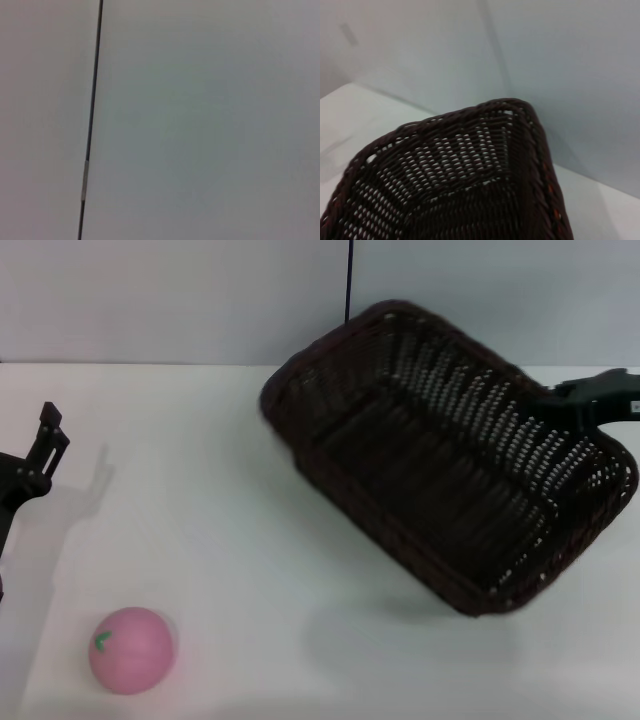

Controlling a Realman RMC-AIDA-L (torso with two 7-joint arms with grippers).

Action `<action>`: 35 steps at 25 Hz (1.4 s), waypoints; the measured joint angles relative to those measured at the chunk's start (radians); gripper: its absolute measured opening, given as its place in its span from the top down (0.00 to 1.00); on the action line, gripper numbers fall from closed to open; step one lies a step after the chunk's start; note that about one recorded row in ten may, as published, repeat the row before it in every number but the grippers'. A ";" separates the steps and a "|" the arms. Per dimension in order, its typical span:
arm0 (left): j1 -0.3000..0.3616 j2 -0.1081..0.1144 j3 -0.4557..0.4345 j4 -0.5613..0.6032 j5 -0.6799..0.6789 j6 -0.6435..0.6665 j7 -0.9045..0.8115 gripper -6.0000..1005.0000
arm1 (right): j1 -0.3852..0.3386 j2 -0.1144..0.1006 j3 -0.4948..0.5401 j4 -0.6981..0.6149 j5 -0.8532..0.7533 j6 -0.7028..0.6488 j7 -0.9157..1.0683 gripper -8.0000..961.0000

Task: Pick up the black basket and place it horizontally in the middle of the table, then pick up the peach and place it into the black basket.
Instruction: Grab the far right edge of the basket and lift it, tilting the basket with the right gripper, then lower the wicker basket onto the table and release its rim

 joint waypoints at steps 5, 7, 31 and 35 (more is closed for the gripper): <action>0.001 0.000 0.004 0.000 0.000 0.000 0.000 0.18 | 0.013 -0.016 -0.068 -0.019 -0.007 -0.048 -0.060 0.80; 0.005 0.001 0.010 0.000 0.000 0.000 -0.001 0.18 | 0.013 -0.027 -0.095 -0.025 -0.007 -0.060 -0.102 0.80; 0.017 0.003 0.055 0.012 0.000 0.005 0.002 0.18 | 0.088 -0.029 -0.200 -0.048 -0.006 -0.212 -0.437 0.79; 0.015 0.003 0.055 0.012 0.000 0.004 0.002 0.18 | 0.088 -0.023 -0.237 -0.049 -0.008 -0.205 -0.441 0.78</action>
